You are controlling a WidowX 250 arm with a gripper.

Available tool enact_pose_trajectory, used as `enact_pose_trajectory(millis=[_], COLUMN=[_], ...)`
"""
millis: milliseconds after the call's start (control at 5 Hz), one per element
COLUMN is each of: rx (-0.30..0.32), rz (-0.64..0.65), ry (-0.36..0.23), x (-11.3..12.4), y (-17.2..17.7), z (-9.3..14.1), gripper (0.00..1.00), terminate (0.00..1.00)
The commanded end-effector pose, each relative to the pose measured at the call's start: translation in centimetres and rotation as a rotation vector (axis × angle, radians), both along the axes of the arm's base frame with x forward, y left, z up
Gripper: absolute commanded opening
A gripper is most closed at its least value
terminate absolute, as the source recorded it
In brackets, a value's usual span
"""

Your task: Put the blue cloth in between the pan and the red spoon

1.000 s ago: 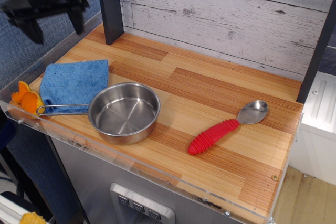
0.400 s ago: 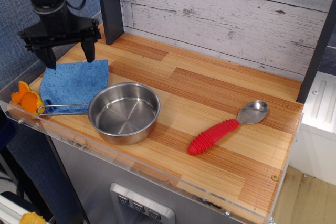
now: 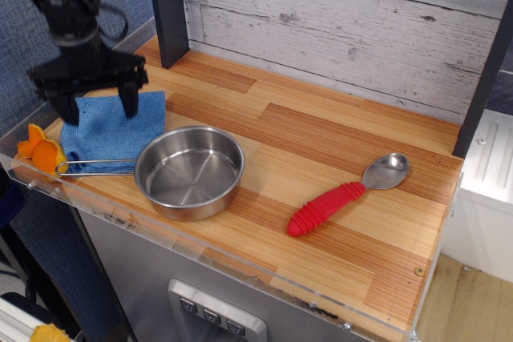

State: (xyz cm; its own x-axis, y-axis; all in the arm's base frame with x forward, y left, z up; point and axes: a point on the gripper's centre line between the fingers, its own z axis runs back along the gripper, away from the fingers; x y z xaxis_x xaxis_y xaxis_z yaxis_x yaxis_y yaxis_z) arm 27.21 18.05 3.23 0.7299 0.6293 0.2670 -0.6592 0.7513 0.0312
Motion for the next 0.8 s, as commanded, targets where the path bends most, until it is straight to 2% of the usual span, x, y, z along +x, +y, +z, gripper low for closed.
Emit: enact_pose_trajectory(millis=[0,400,600], rx=[0.042,0.033,0.021], rz=[-0.022,-0.041,-0.079], ry=[-0.026,-0.03,-0.051], x=[1.5,3.8,5.7], y=[0.3,-1.3,-3.1], z=[-0.4,-1.0,-0.4], gripper=[1.0,1.0,1.0], terminate=[0.0,0.0,0.0])
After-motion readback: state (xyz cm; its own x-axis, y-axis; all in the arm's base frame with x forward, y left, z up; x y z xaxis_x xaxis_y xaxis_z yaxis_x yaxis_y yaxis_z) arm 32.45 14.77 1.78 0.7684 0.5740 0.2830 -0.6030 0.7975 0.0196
